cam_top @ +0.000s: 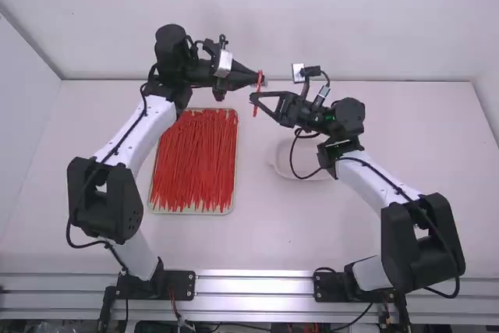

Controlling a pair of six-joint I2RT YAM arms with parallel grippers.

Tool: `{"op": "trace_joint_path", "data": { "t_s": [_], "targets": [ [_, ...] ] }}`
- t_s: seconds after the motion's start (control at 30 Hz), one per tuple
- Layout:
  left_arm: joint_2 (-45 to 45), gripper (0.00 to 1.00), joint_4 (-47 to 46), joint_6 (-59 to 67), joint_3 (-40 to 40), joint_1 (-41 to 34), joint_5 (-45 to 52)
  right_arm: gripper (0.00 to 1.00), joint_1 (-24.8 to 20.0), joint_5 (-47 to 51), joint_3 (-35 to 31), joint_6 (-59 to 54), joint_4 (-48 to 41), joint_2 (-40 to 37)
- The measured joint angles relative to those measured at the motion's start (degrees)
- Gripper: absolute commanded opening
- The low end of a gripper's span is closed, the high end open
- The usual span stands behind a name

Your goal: Fasten the cable tie

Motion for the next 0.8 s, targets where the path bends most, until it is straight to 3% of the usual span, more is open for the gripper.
{"op": "trace_joint_path", "data": {
  "t_s": [0.8],
  "targets": [
    [0.26,0.01,0.83,11.87,0.04,-0.94,2.58,0.0,-2.29,-1.09,2.47,2.99,1.16,0.0]
  ]
}}
